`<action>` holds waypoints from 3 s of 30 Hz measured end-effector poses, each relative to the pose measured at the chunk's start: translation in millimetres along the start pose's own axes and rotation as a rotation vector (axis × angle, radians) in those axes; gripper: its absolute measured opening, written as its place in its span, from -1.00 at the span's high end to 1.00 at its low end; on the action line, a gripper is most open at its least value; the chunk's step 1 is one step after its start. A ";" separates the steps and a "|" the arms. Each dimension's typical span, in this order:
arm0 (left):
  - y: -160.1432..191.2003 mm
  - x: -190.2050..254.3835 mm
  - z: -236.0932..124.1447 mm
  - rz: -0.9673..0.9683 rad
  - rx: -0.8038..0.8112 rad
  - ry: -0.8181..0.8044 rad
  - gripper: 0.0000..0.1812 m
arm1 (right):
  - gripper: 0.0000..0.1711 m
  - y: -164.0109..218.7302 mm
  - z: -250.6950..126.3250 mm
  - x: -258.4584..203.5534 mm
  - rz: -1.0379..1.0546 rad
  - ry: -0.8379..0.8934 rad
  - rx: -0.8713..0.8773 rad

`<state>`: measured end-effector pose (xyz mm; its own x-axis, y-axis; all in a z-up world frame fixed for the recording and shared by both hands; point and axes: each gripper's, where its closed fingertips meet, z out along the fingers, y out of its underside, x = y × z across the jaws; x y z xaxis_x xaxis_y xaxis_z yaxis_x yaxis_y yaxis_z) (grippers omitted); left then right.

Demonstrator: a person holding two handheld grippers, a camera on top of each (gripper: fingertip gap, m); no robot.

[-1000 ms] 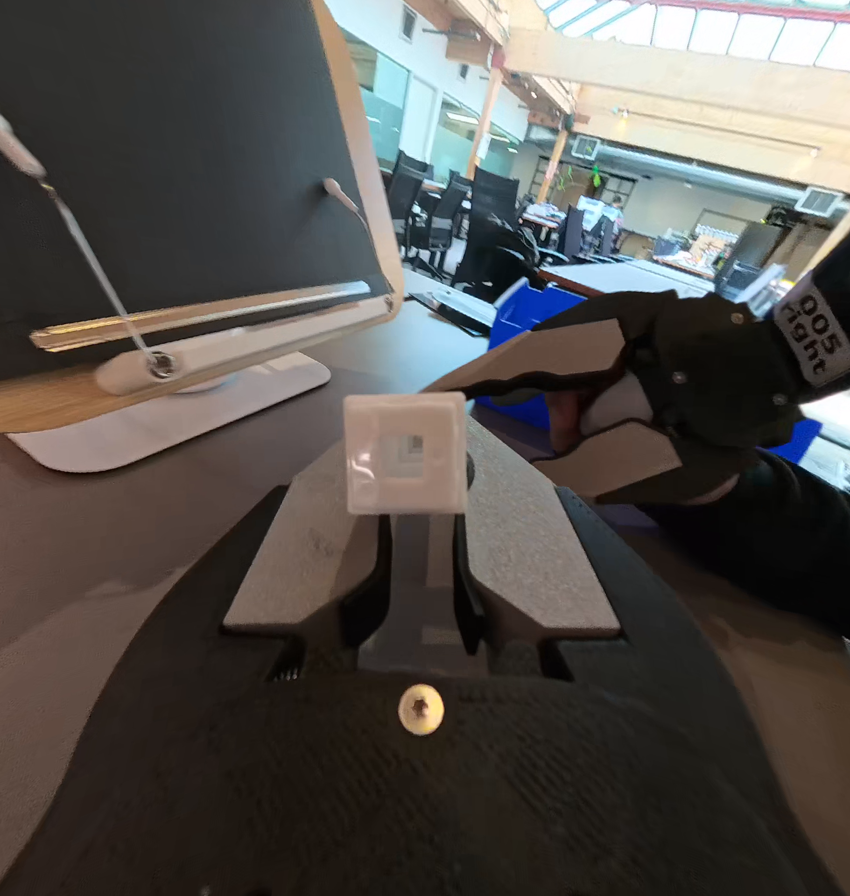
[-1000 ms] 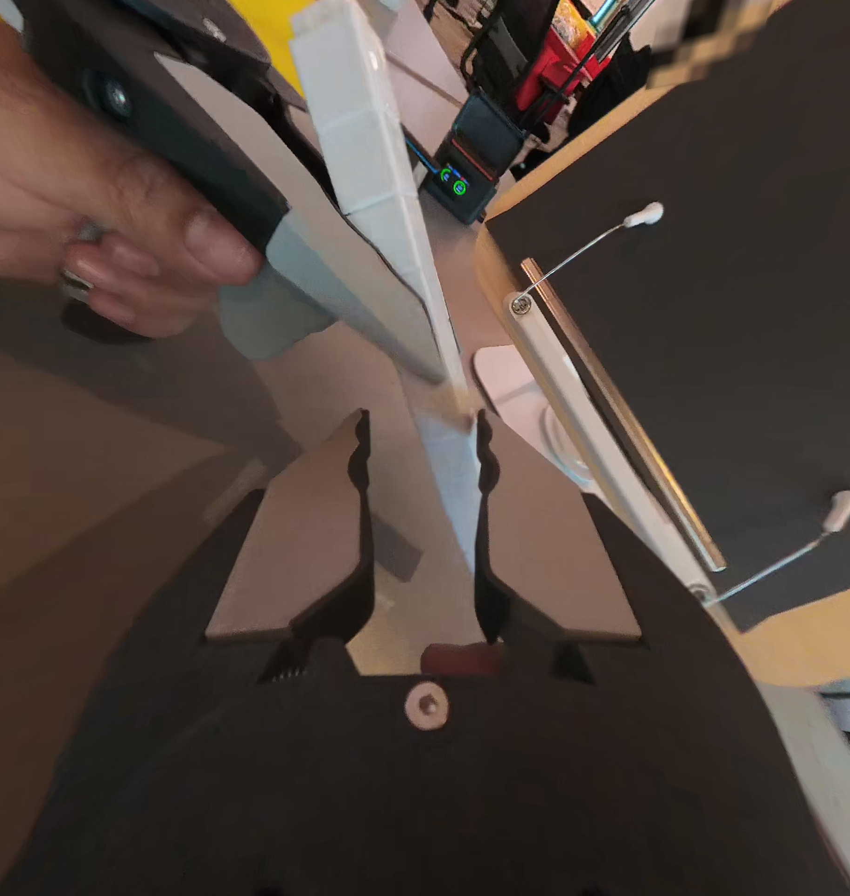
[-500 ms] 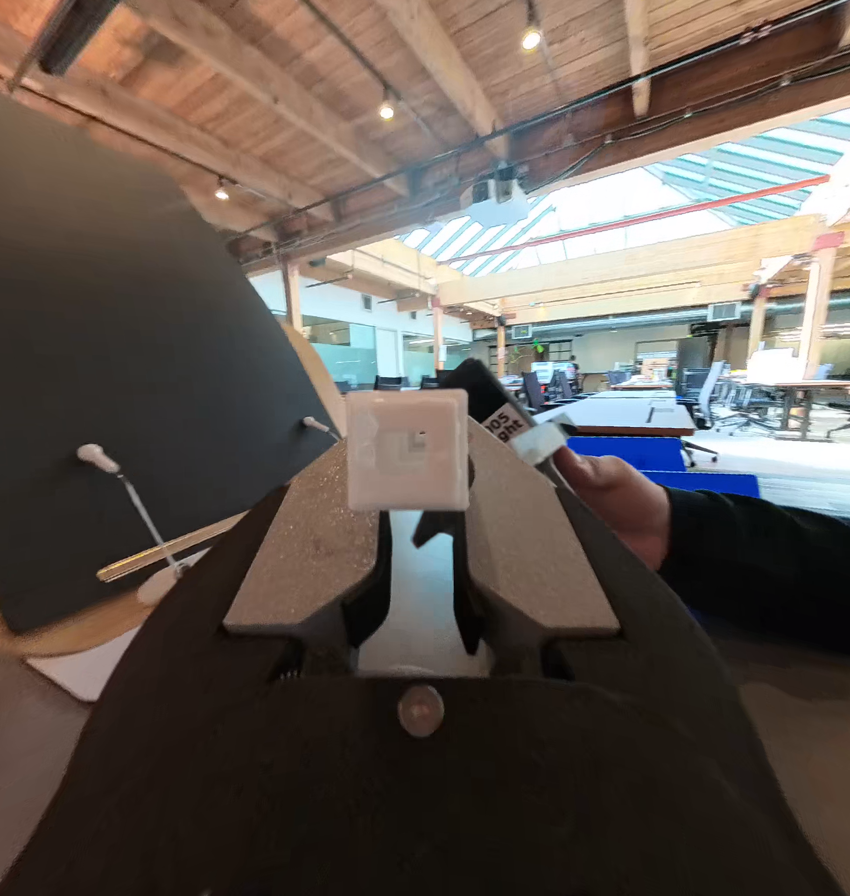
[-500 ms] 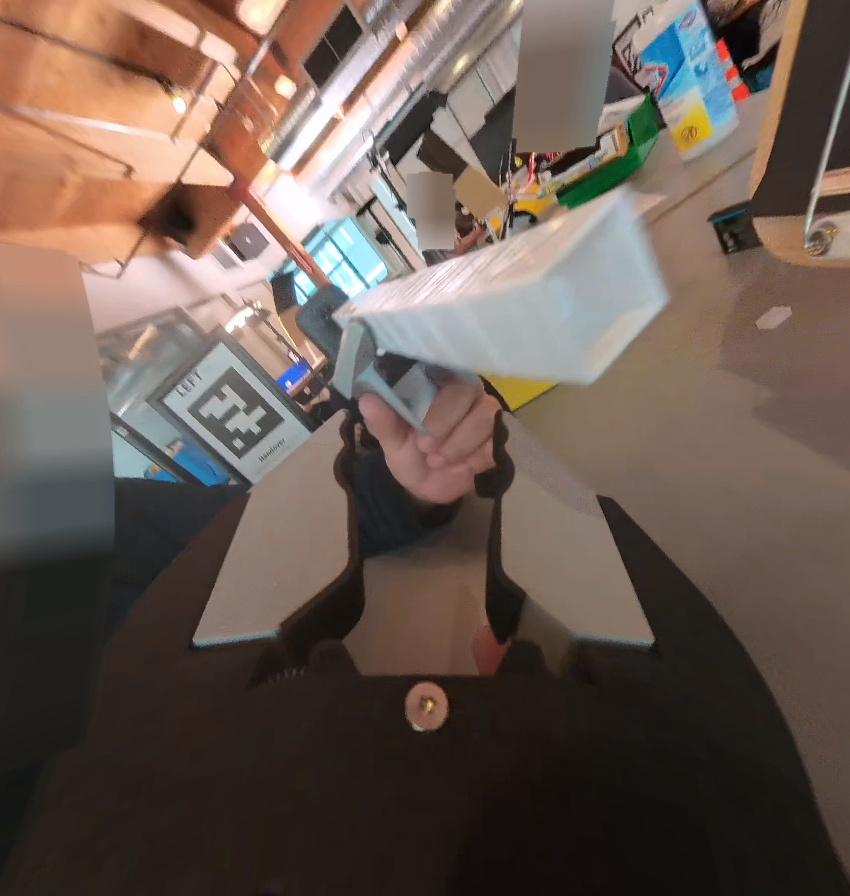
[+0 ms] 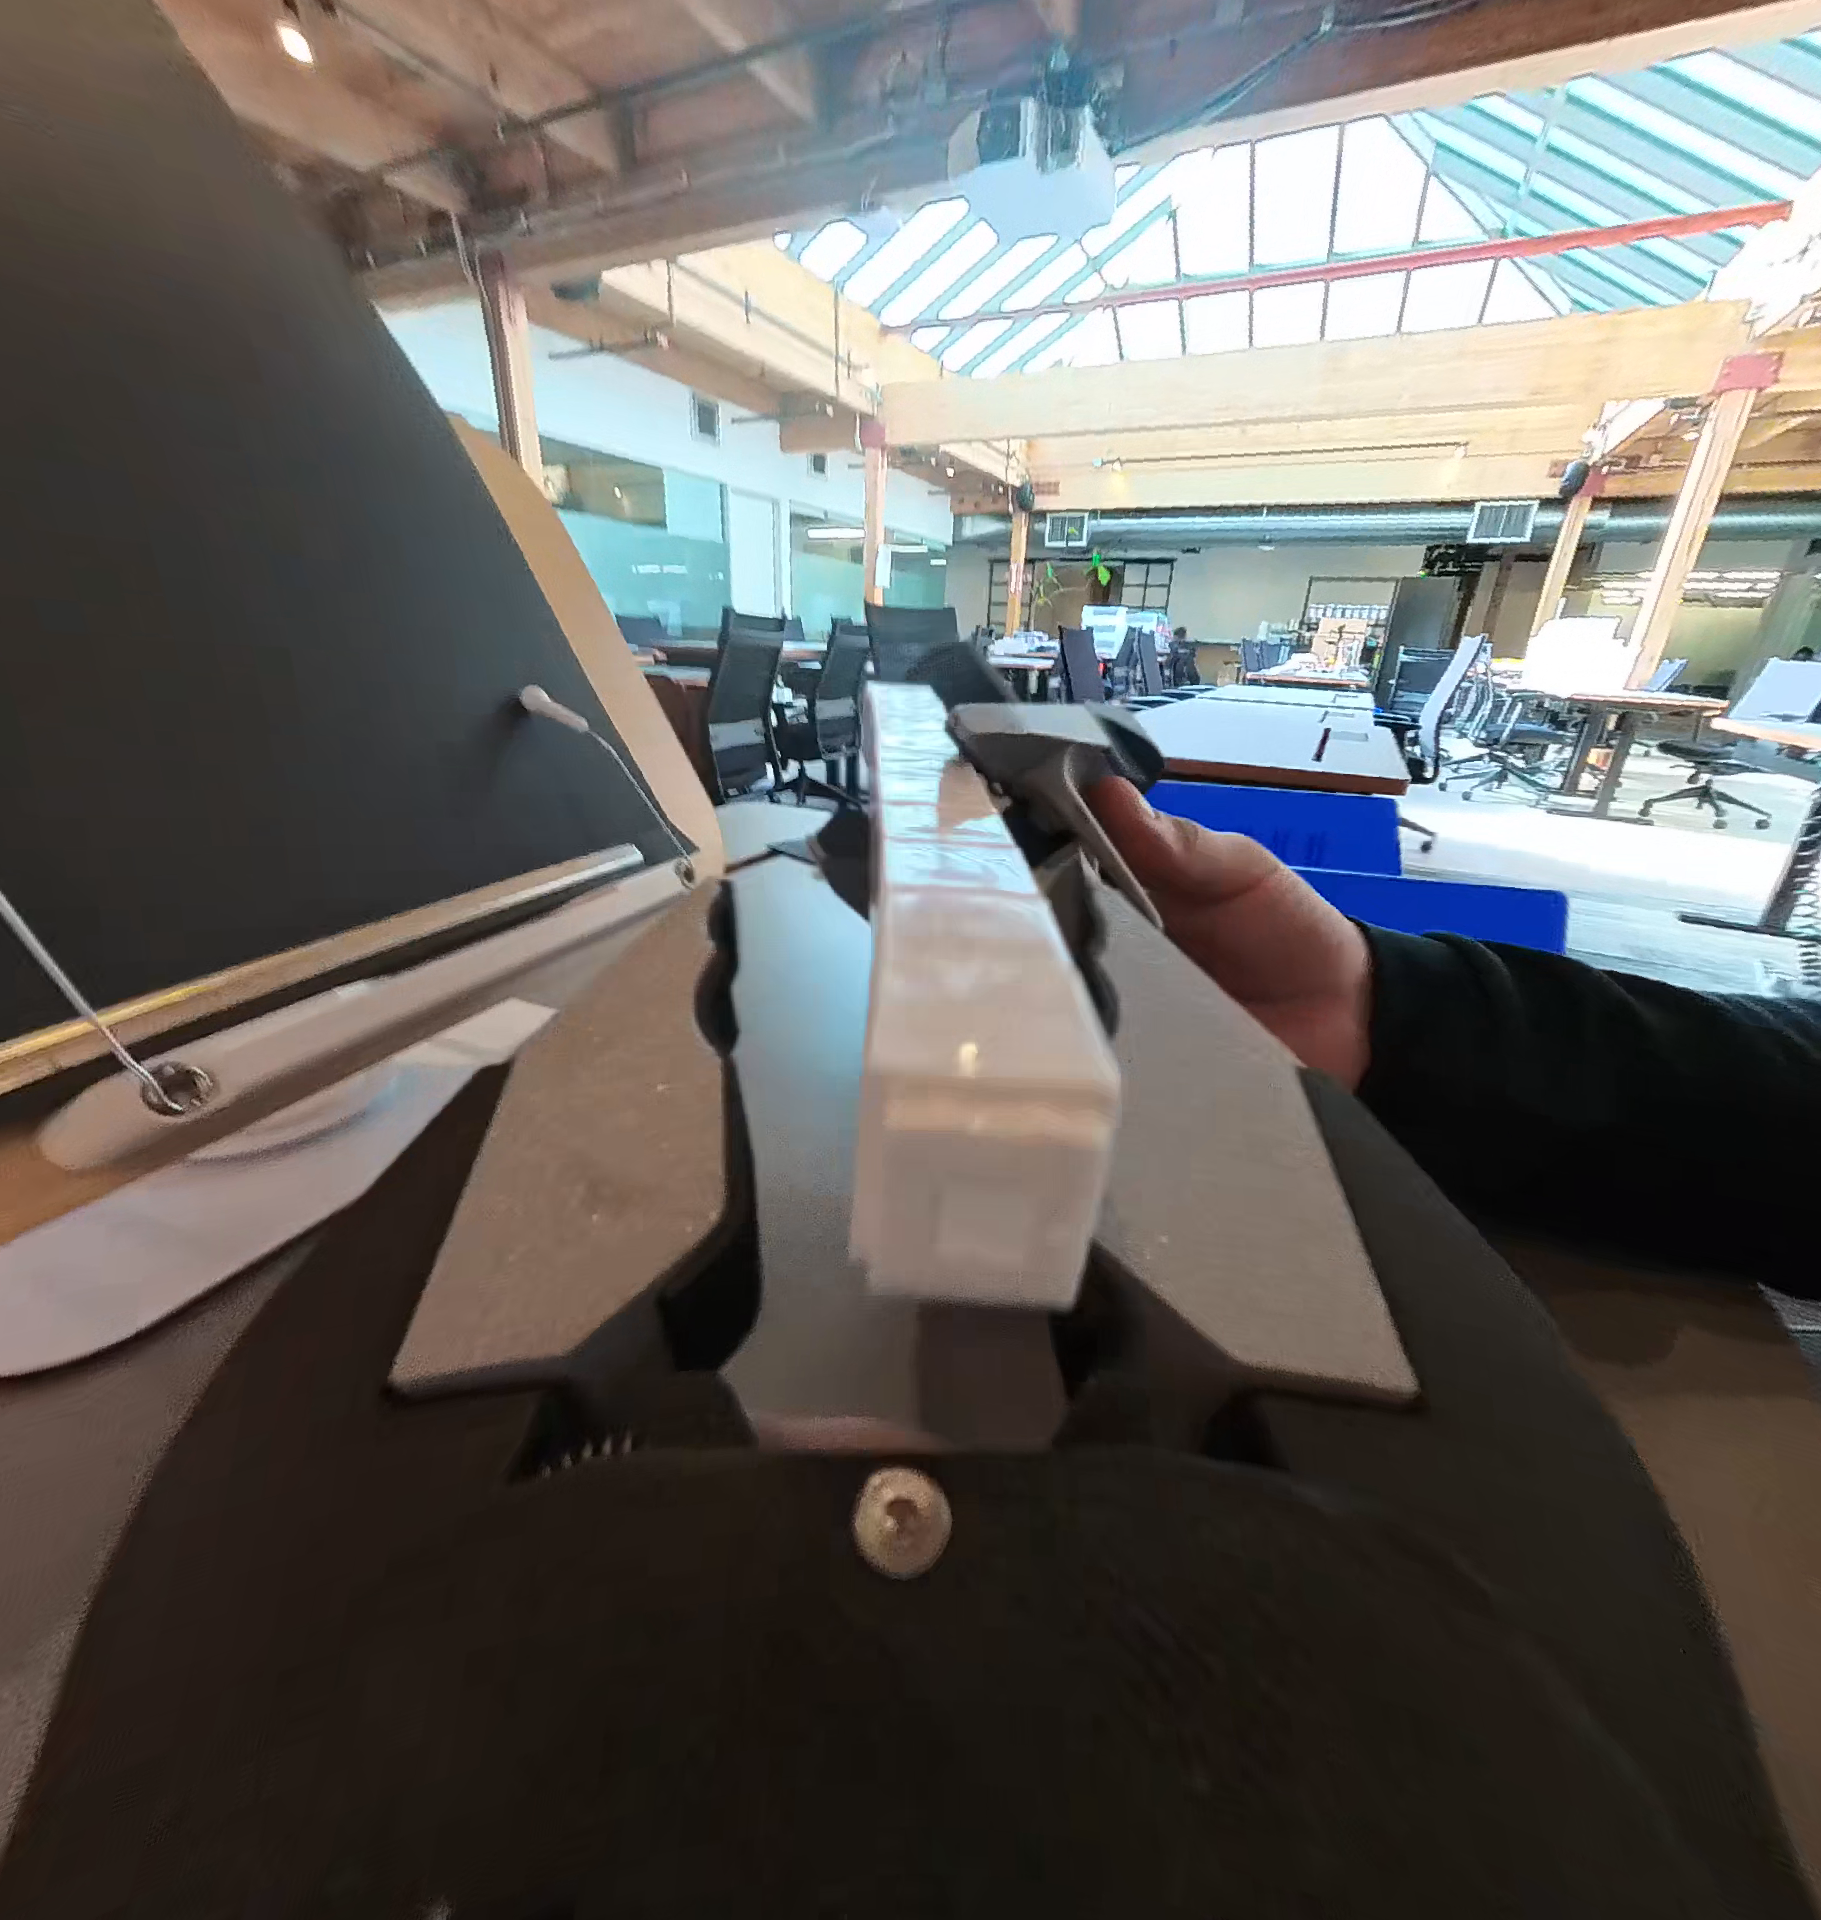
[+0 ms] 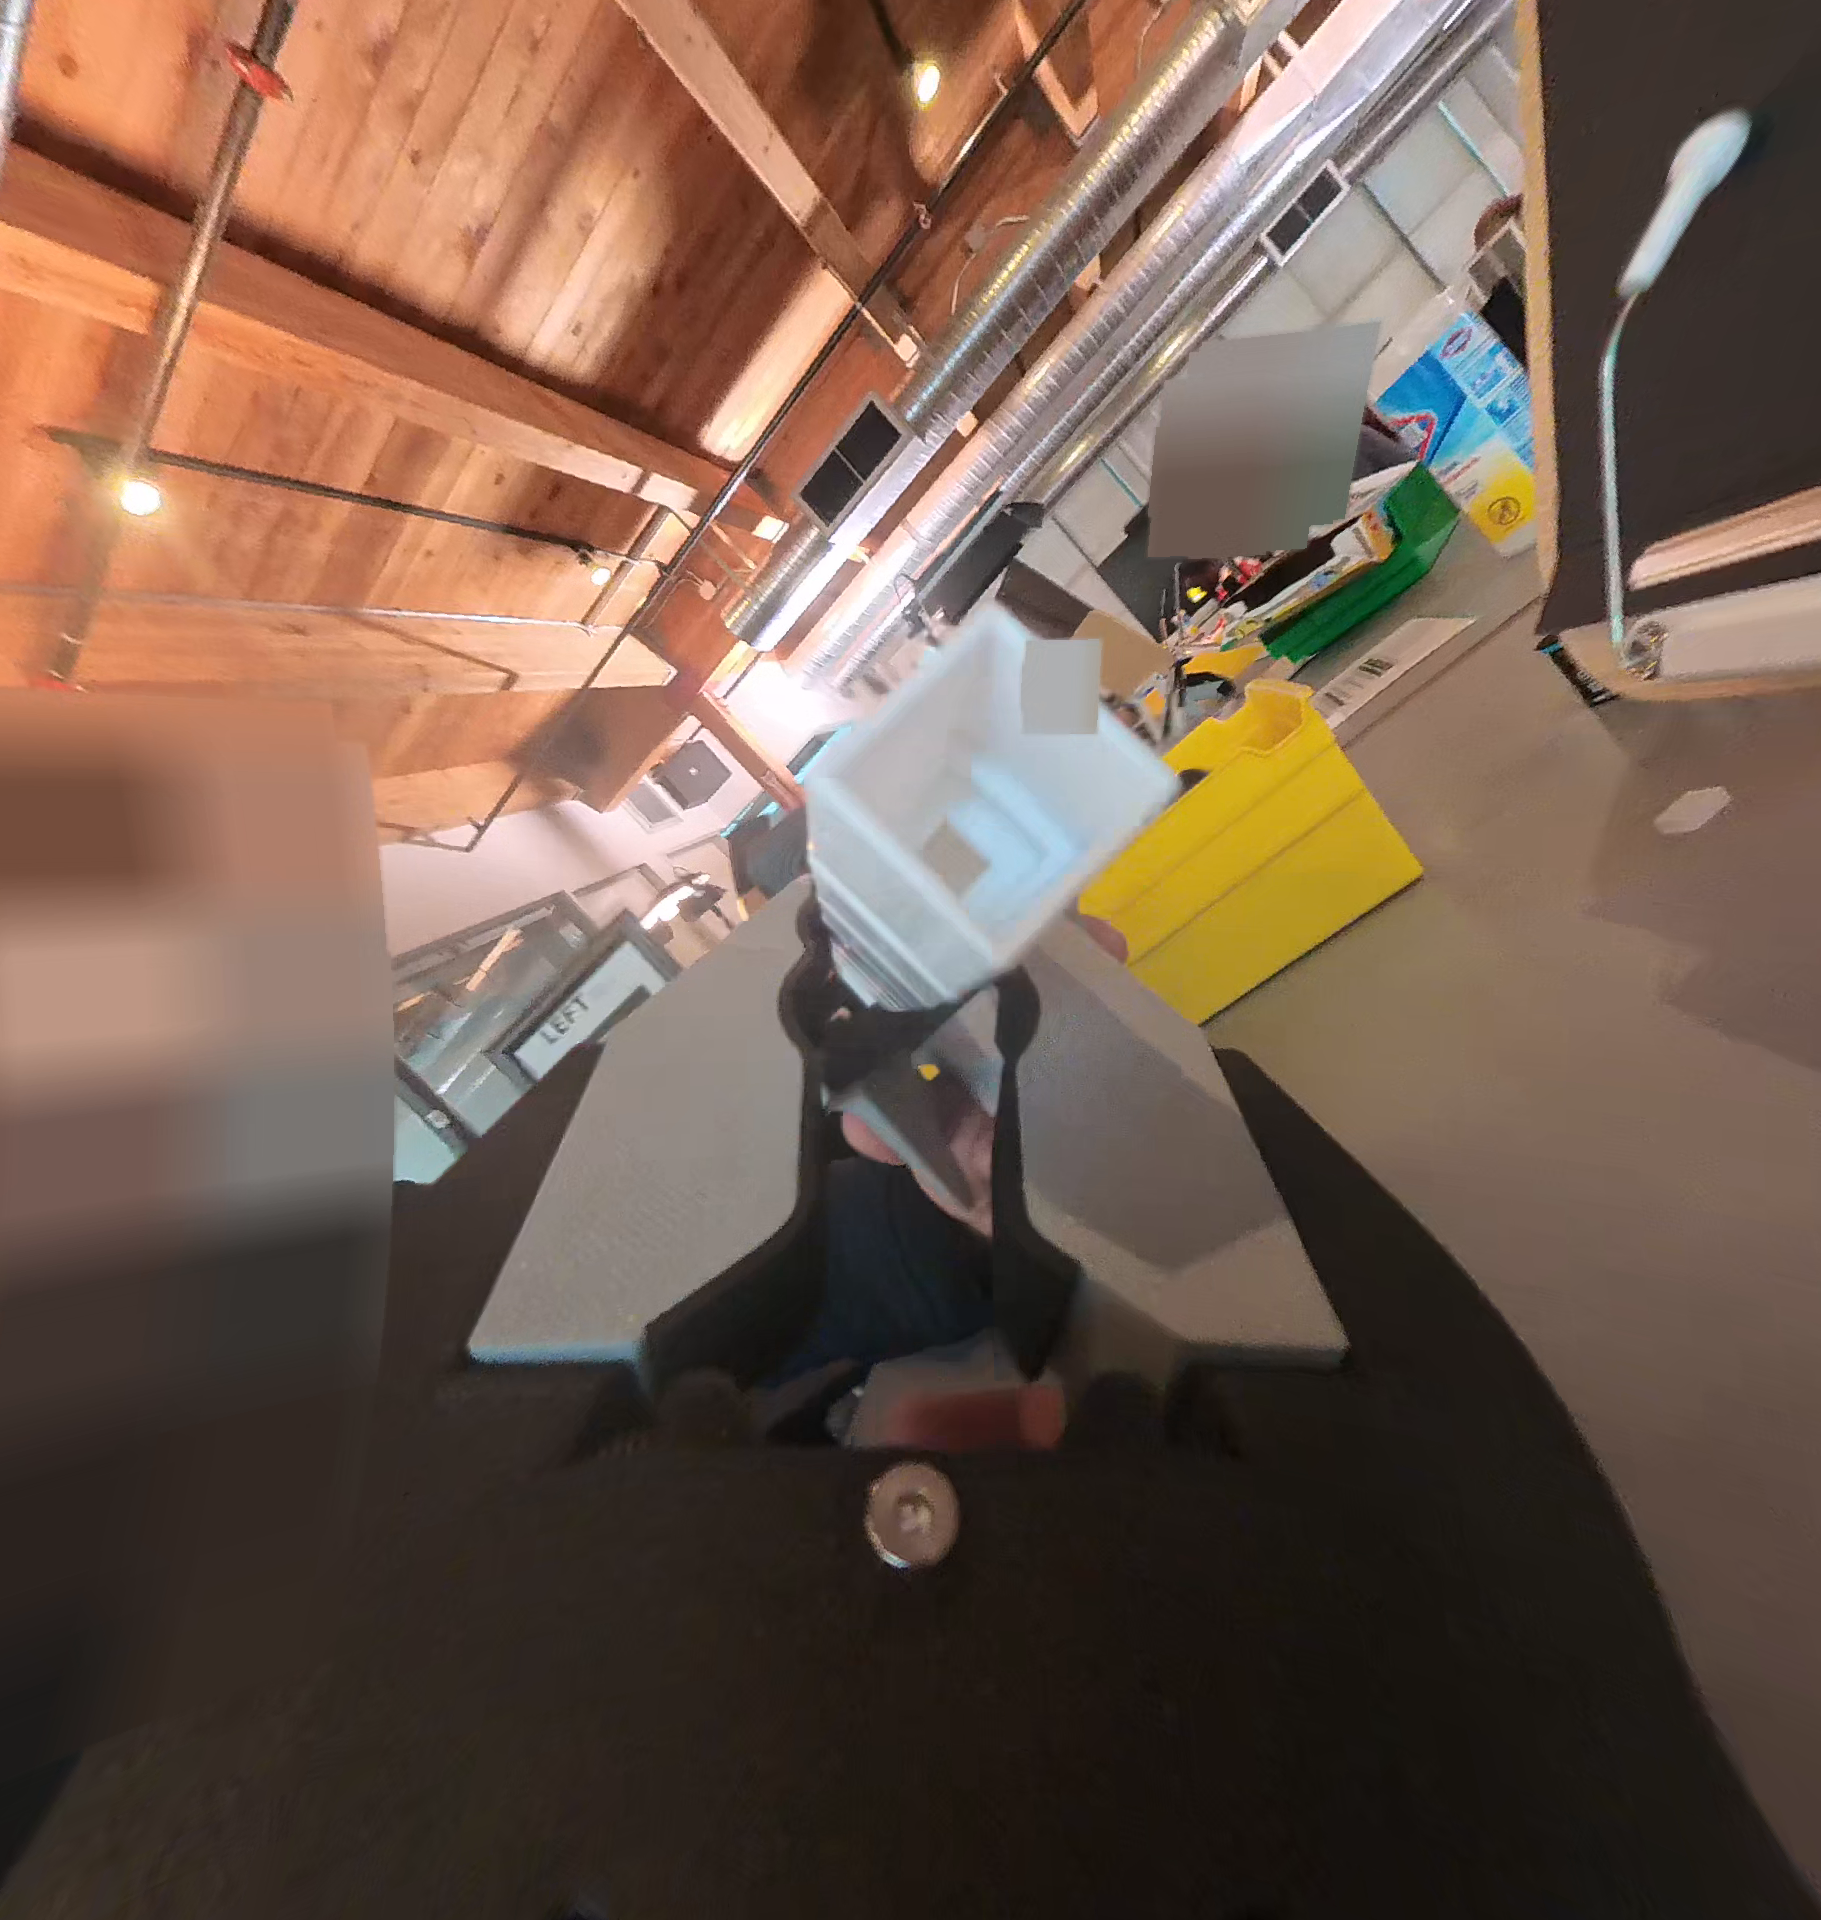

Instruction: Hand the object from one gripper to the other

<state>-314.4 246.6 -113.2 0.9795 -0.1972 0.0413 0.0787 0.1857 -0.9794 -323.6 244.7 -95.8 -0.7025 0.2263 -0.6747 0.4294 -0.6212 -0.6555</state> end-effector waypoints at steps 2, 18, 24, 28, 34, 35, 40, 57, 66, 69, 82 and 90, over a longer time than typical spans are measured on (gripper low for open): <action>6.4 -0.3 3.0 -0.035 -0.033 0.005 0.14 | 0.68 -6.5 -5.1 3.0 -0.058 0.049 0.020; 49.6 -11.9 4.5 -0.181 -0.272 -0.003 -0.08 | 0.69 -39.8 -30.7 -1.6 -0.538 0.339 0.063; 56.6 -21.8 0.8 -0.120 -0.332 -0.066 0.01 | 0.68 -37.9 -32.4 4.6 -0.717 0.497 -0.031; 60.6 -18.6 2.5 -0.012 -0.361 -0.087 0.05 | 0.69 -24.4 -23.6 9.3 -0.823 0.554 -0.141; 60.6 -8.7 5.6 0.169 -0.367 -0.095 0.32 | 0.69 20.2 9.5 6.8 -0.830 0.456 -0.316; 58.8 -6.5 5.3 0.206 -0.357 -0.089 0.47 | 0.69 26.2 12.2 8.5 -0.844 0.456 -0.345; 59.6 1.9 4.8 0.258 -0.357 -0.042 0.79 | 0.68 45.4 25.0 7.1 -0.776 0.381 -0.374; 35.3 45.4 -5.3 -0.596 -0.224 0.459 0.78 | 0.39 29.9 15.4 -9.0 -0.497 0.186 -0.266; 63.6 67.4 -2.9 -0.521 -0.424 0.471 0.68 | 0.77 58.9 19.1 0.4 -0.467 0.173 -0.418; 64.9 62.4 -0.5 -0.541 -0.431 0.445 0.43 | 0.78 50.7 17.9 2.0 -0.546 0.214 -0.391; 31.2 -6.9 -11.5 -0.450 -0.265 0.150 0.29 | 0.78 -0.8 -1.8 7.5 -1.287 0.631 -0.320; 3.7 0.6 -24.9 -0.782 -0.135 0.369 0.40 | 0.77 5.7 -10.0 29.6 -1.945 0.930 -0.605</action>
<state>-318.2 223.2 -121.7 0.5297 -0.5234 0.6674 0.6571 -0.2443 -0.7131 -336.2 255.4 -122.9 -0.0490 0.3823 0.9227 -0.0458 0.9220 -0.3844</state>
